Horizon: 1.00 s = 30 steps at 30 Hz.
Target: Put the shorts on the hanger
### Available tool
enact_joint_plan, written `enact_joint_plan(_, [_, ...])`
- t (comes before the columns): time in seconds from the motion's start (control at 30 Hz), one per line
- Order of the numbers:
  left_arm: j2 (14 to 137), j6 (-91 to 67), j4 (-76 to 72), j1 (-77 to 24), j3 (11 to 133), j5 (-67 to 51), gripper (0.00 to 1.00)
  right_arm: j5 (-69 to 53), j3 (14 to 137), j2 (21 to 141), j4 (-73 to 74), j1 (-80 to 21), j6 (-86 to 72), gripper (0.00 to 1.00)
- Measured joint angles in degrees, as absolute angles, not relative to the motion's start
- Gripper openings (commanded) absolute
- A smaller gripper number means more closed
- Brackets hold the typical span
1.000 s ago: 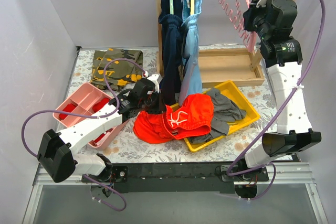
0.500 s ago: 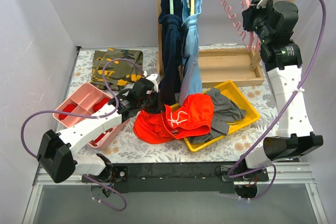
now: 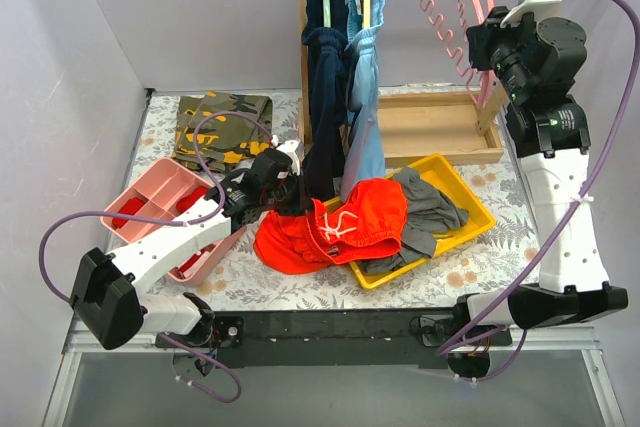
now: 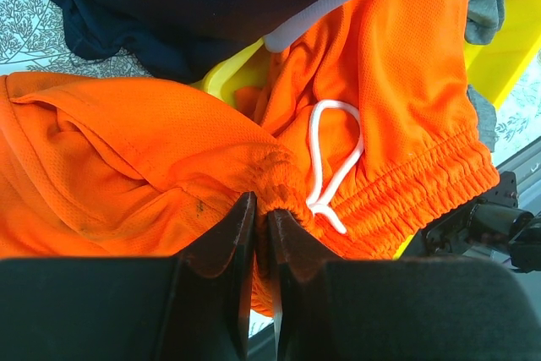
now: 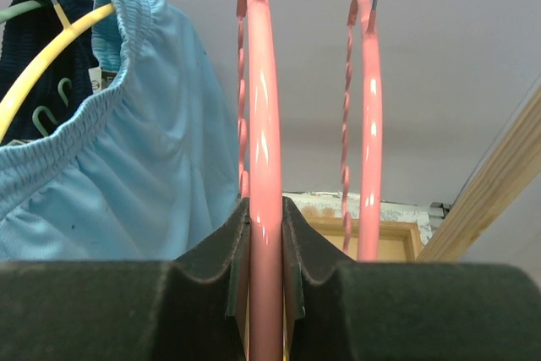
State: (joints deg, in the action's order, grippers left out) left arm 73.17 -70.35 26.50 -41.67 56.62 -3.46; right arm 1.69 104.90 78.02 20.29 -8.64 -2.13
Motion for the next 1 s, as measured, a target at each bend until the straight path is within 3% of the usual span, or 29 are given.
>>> enact_joint_plan(0.33, [73.0,-70.4,26.5,-41.3,56.6,-2.9,0.07,1.3,97.1,68.0,26.2,-8.6,-4.5,0.01])
enact_joint_plan(0.67, [72.5,-71.6,26.1,-41.0,54.6,-0.9,0.02,-4.8,94.3,51.4,44.6,-8.6,-8.4,0.01])
enact_joint_plan(1.0, [75.1,-72.9,26.1,-37.1,54.3,1.9,0.00,-13.6,97.4,46.9,63.6,-12.8,-10.3,0.01])
